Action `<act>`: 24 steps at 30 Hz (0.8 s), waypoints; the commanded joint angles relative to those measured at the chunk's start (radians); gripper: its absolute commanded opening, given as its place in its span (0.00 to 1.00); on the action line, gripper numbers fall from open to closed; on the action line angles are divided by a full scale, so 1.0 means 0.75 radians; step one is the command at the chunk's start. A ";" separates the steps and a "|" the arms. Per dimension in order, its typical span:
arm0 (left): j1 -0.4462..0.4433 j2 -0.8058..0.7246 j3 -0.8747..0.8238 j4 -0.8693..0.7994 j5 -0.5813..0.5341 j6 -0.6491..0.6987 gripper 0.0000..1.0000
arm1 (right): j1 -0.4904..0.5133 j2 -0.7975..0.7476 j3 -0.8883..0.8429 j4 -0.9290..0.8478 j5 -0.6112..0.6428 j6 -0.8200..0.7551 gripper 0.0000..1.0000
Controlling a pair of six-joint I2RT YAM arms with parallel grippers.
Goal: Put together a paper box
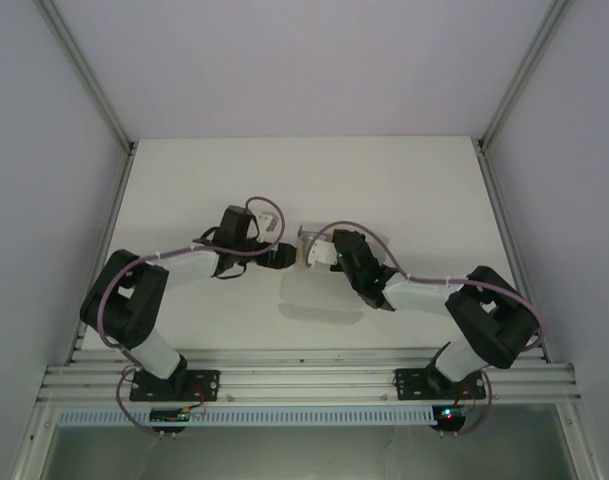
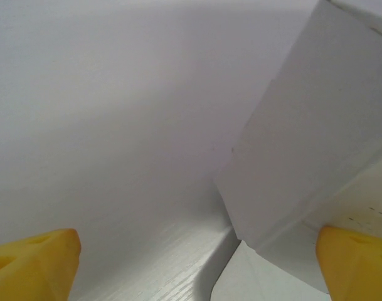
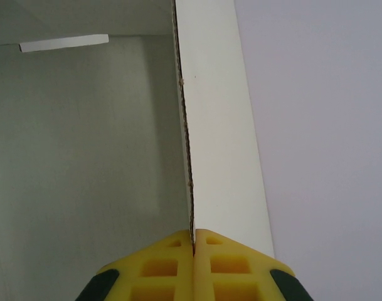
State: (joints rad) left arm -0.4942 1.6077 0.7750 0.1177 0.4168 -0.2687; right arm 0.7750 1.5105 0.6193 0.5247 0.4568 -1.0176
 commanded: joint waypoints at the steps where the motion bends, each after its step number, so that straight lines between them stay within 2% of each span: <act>1: -0.007 -0.052 0.006 0.065 0.046 0.049 0.93 | 0.004 -0.031 -0.004 -0.006 0.003 0.026 0.01; 4: -0.006 -0.026 0.030 0.097 0.074 0.039 0.88 | 0.006 -0.028 0.001 -0.007 -0.002 0.026 0.01; 12: -0.009 0.092 0.113 0.151 0.218 -0.016 0.84 | 0.006 -0.019 0.008 -0.003 0.000 0.033 0.01; 17: -0.027 0.128 0.119 0.171 0.200 -0.038 0.83 | 0.008 -0.018 0.000 0.002 -0.001 0.043 0.00; 19: -0.039 0.131 0.119 0.165 0.174 -0.029 0.88 | 0.008 -0.016 -0.004 0.005 -0.004 0.048 0.00; 24: -0.058 0.100 0.063 0.271 0.234 0.000 0.89 | 0.006 -0.011 -0.004 0.002 -0.012 0.058 0.00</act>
State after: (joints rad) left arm -0.5240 1.6966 0.8299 0.2367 0.5434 -0.2855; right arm 0.7746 1.5105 0.6193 0.5209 0.4603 -1.0096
